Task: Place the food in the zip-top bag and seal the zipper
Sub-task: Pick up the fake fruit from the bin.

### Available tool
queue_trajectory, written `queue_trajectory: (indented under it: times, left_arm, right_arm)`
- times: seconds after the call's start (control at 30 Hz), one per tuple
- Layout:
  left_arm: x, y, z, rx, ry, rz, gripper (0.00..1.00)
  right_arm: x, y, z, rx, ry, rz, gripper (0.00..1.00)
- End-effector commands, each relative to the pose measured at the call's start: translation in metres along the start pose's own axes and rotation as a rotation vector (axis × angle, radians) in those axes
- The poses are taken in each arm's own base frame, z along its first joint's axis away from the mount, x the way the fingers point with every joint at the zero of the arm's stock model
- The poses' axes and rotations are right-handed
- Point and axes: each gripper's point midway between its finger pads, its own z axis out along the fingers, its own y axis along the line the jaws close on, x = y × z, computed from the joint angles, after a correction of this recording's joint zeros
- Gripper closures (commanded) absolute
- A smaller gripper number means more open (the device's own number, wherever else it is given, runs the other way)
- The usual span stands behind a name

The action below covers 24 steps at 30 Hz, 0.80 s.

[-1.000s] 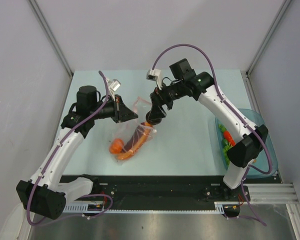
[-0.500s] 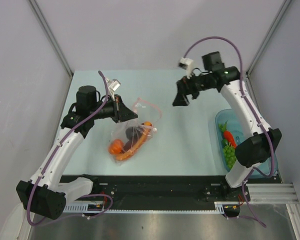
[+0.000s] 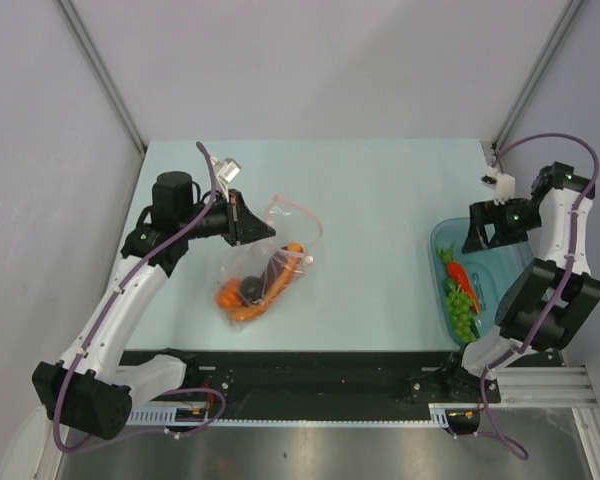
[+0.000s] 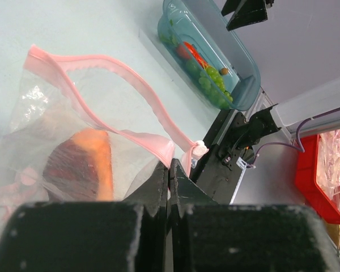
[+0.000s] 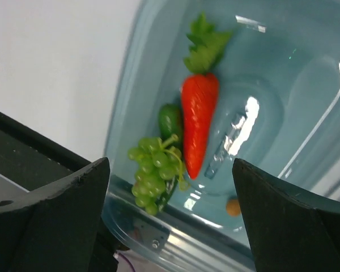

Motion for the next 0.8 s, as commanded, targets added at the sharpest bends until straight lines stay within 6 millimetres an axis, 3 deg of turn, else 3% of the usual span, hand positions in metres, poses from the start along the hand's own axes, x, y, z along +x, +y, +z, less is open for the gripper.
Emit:
queue_trajectory:
  times: [0.0, 0.17, 0.27, 0.5, 0.67, 0.77]
  left_arm:
    - [-0.011, -0.004, -0.004, 0.001, -0.033, 0.054, 1.0]
    - [-0.009, 0.001, -0.002, -0.005, -0.019, 0.043, 1.0]
    - [-0.009, 0.002, -0.001, -0.007, -0.014, 0.05, 1.0]
    - [-0.008, 0.003, 0.0, -0.006, -0.013, 0.048, 1.0]
    - [-0.008, 0.004, -0.001, -0.018, -0.014, 0.051, 1.0]
    - [-0.008, 0.005, -0.003, -0.025, -0.013, 0.058, 1.0]
  right_arm:
    - [0.05, -0.014, -0.014, 0.03, 0.118, 0.017, 0.07]
    - [0.081, -0.016, -0.001, 0.04, 0.191, 0.06, 0.13]
    - [0.089, -0.017, 0.007, 0.064, 0.202, 0.115, 0.12]
    - [0.12, -0.013, 0.051, 0.063, 0.248, 0.198, 0.06]
    - [0.126, -0.011, 0.074, 0.062, 0.278, 0.206, 0.07]
    - [0.129, -0.014, 0.076, 0.088, 0.294, 0.21, 0.13]
